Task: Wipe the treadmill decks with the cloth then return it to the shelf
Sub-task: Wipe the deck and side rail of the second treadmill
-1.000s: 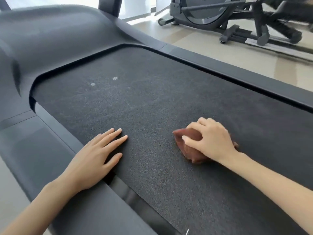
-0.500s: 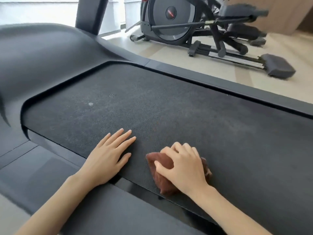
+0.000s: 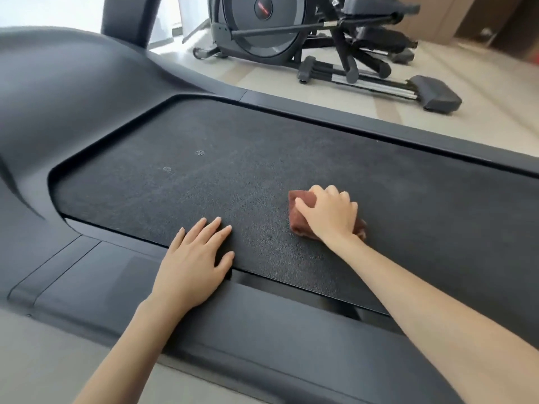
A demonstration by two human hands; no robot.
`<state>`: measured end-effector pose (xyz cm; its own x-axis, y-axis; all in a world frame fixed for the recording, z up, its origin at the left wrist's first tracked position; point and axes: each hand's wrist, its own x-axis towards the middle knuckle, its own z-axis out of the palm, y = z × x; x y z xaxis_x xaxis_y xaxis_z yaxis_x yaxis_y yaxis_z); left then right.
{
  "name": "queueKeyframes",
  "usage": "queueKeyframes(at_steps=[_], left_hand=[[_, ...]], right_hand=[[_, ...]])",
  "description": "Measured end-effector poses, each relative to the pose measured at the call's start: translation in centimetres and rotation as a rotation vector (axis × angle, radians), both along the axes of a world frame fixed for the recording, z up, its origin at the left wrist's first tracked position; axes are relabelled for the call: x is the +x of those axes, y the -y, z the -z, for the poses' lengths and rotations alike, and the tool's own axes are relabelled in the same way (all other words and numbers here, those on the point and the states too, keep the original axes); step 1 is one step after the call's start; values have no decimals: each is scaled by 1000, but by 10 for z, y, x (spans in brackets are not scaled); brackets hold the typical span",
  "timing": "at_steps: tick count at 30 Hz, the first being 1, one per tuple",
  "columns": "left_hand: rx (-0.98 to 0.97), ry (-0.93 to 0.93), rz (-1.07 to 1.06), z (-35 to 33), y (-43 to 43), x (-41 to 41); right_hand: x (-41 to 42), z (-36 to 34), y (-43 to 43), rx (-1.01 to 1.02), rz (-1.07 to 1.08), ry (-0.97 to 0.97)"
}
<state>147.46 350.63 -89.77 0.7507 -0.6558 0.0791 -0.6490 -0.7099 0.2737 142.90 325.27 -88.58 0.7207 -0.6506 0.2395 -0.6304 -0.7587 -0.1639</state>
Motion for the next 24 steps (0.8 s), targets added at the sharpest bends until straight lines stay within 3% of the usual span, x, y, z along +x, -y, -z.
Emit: queueKeyframes(at_steps=[5, 12, 20, 24], left_hand=[[-22, 11, -158, 2, -8, 15], [14, 25, -151, 5, -15, 24], [21, 29, -175, 4, -13, 22], [33, 42, -172, 5, -13, 22]], right_hand=[[9, 1, -59, -55, -198, 28], [-32, 5, -67, -143, -509, 185], [73, -5, -50, -44, -544, 95], [55, -7, -51, 104, -651, 158]])
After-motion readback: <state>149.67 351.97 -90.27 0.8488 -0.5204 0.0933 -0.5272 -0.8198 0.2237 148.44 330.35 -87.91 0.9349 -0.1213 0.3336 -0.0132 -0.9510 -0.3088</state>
